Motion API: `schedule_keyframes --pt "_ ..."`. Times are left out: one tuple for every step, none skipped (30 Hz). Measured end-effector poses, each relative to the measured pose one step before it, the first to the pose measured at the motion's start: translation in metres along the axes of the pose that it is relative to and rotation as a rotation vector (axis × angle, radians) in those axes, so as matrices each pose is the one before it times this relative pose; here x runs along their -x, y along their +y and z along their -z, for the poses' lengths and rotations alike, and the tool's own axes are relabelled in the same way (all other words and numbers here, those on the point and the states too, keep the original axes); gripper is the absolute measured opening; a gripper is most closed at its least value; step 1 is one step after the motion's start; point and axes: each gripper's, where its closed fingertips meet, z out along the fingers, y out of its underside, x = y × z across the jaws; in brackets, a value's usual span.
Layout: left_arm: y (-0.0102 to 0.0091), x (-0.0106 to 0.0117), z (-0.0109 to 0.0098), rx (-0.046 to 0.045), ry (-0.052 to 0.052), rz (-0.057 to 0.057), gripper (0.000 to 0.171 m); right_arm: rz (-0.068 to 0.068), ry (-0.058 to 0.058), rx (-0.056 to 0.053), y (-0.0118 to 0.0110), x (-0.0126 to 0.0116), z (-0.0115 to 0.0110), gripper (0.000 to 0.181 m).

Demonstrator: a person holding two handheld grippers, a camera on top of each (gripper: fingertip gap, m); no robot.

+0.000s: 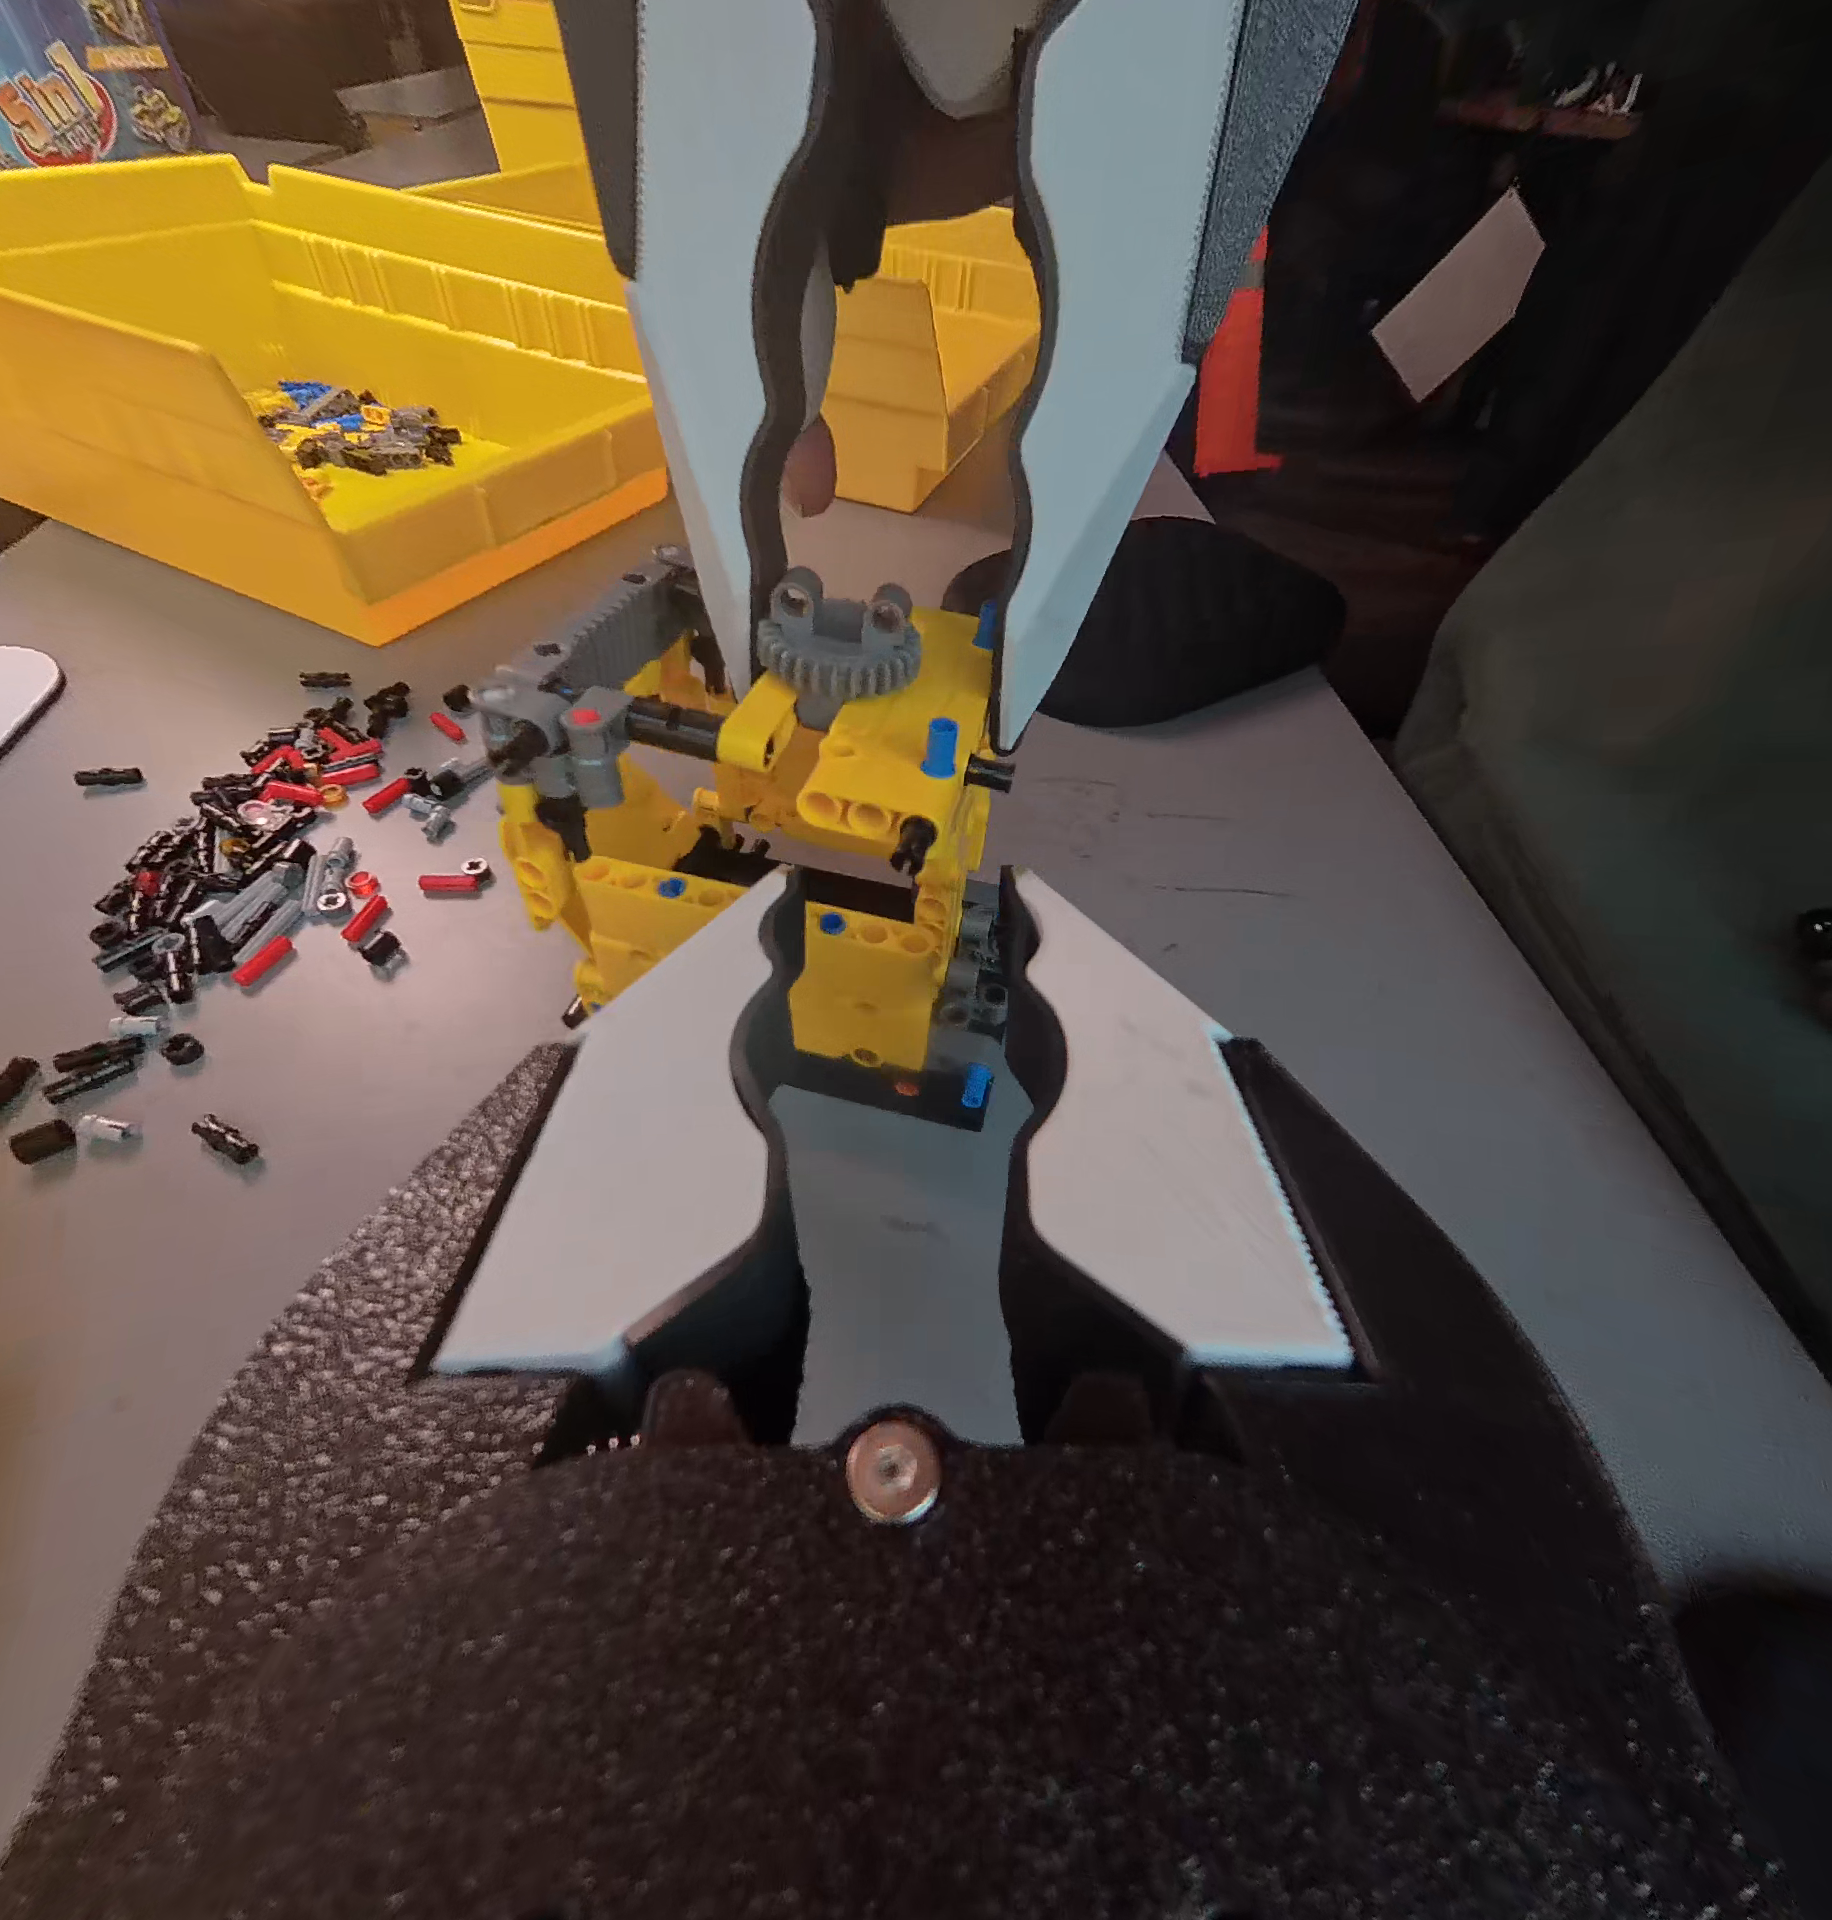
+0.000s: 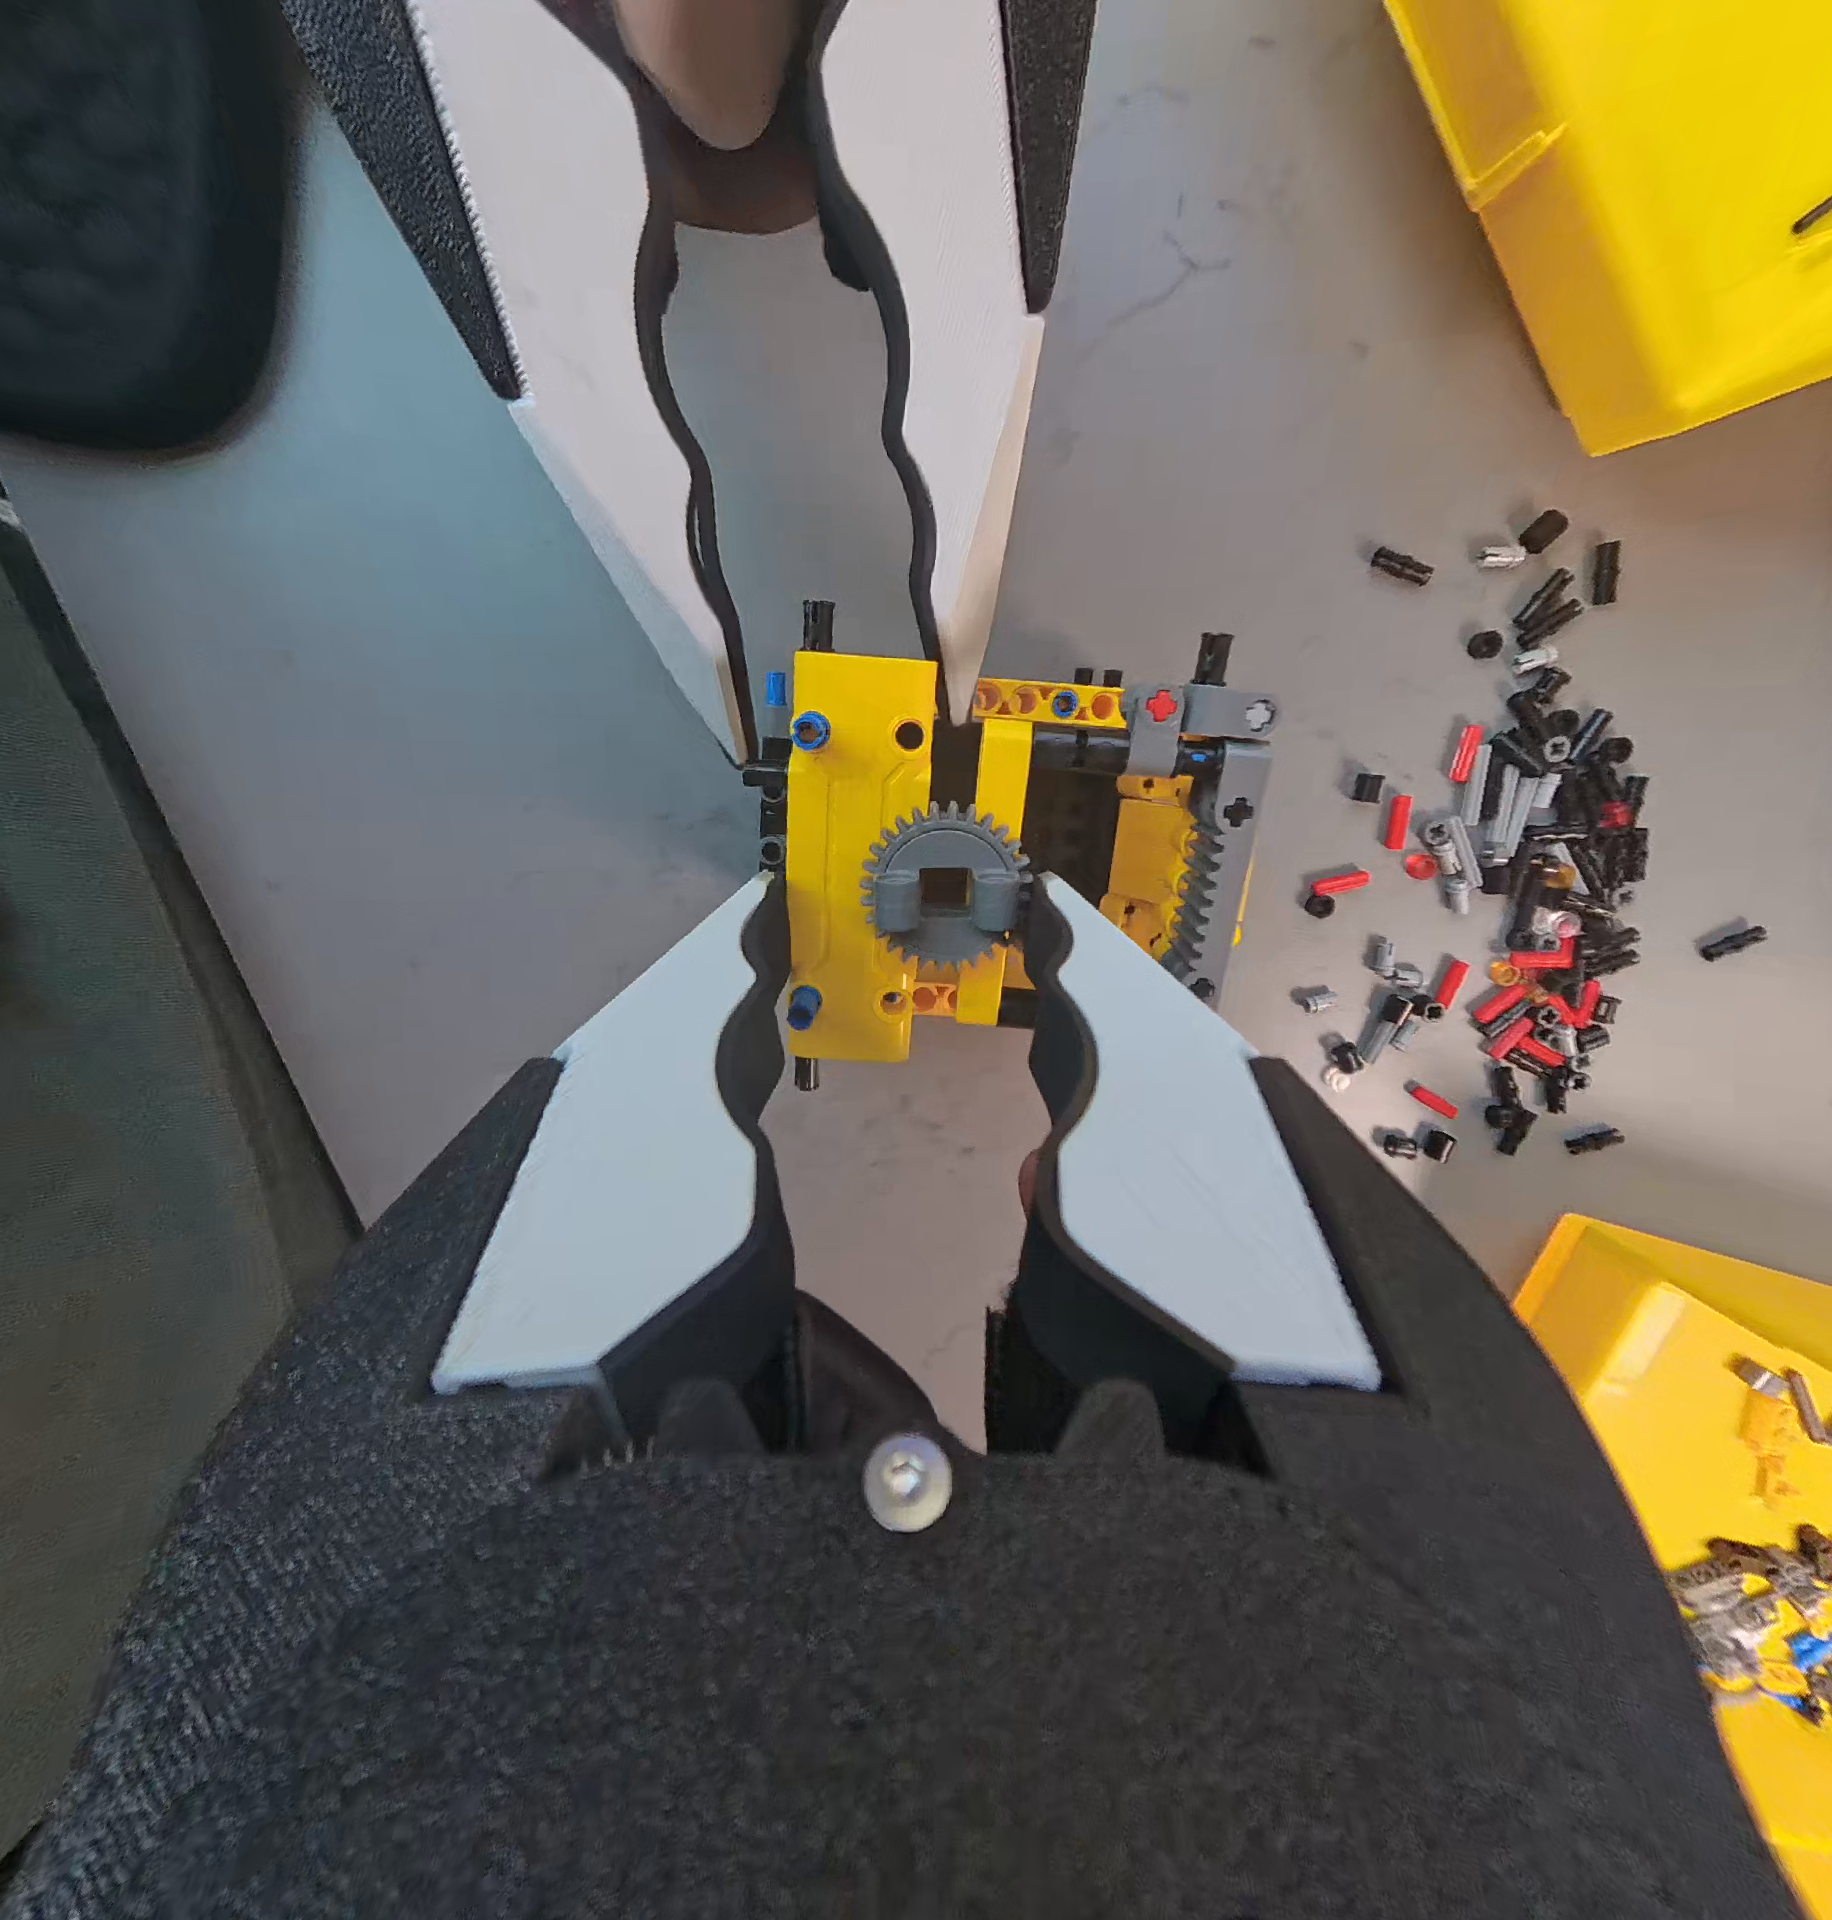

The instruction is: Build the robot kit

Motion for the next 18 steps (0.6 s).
schedule_keyframes --pt "0.00004 -0.00060 -0.00301 0.00380 -0.0098 -0.0121 0.037 0.0011 0.0012 0.0144 0.00002 -0.00005 -0.00013 0.044" --pt "0.00052 -0.00060 -0.00328 0.00720 -0.0114 -0.0099 0.036 0.0029 0.0017 0.0131 -0.00004 -0.00003 -0.00004 0.044" --pt "0.00093 -0.00009 -0.00320 0.01188 -0.0181 -0.0165 0.036 -0.0030 -0.0001 0.0083 -0.00047 -0.00004 -0.00020 0.044" --pt "0.00117 -0.00096 -0.00305 0.01293 -0.0151 -0.0226 0.036 -0.0034 0.0009 0.0055 -0.00073 -0.00011 -0.00014 0.044" --pt "0.00200 0.00132 -0.00331 0.01813 -0.0289 -0.0196 0.032 -0.0007 0.0030 0.0048 -0.00069 -0.00006 -0.00024 0.044" --pt "0.00097 0.00173 -0.00298 0.01240 -0.0304 -0.0166 0.025 0.0008 0.0040 0.0031 -0.00084 0.00011 -0.00011 0.044" --pt "0.00068 -0.00310 -0.00238 0.00993 0.0075 -0.0123 0.020 0.0033 0.0085 0.0088 0.00011 -0.00038 -0.00005 0.044" --pt "0.00028 -0.00416 -0.00122 0.00384 0.0218 -0.0037 0.011 0.0067 0.0087 0.0102 0.00073 0.00003 0.00001 0.044" --pt "-0.00014 0.00092 -0.00010 -0.00046 -0.0037 0.0061 0.011 0.0108 0.0119 0.0091 0.00087 0.00005 0.00028 0.044" --pt "0.00004 -0.00050 -0.00018 0.00018 0.0097 0.0065 0.010 0.0036 0.0066 0.0073 0.00065 0.00071 -0.00006 0.044" --pt "-0.00007 -0.00055 -0.00032 -0.00025 0.0121 0.0080 0.010 0.0056 0.0042 0.0080 0.00064 0.00068 0.00017 0.044" --pt "-0.00016 -0.00060 -0.00048 -0.00013 0.0108 0.0026 0.009 0.0070 -0.0019 0.0094 0.00082 0.00052 0.00000 0.043" --pt "-0.00012 -0.00057 -0.00032 -0.00019 0.0097 -0.0022 0.009 0.0032 -0.0092 0.0067 0.00017 0.00023 -0.00005 0.043" --pt "-0.00004 0.00027 0.00013 -0.00042 0.0088 0.0035 0.008 -0.0091 -0.0116 0.0055 -0.00037 -0.00047 -0.00032 0.043" --pt "-0.00011 0.00014 0.00023 -0.00135 0.0096 0.0104 0.008 -0.0083 -0.0133 0.0084 -0.00051 -0.00056 -0.00029 0.043" --pt "-0.00012 0.00030 -0.00009 -0.00093 0.0053 0.0047 0.008 -0.0045 -0.0108 0.0148 -0.00004 -0.00073 -0.00035 0.043" --pt "-0.00018 0.00055 -0.00060 -0.00063 0.0026 0.0024 0.008 0.0078 -0.0037 0.0212 0.00039 -0.00106 0.00003 0.043" --pt "-0.00021 0.00066 -0.00064 0.00028 0.0040 0.0048 0.007 0.0122 0.0002 0.0233 0.00063 -0.00103 0.00006 0.043"
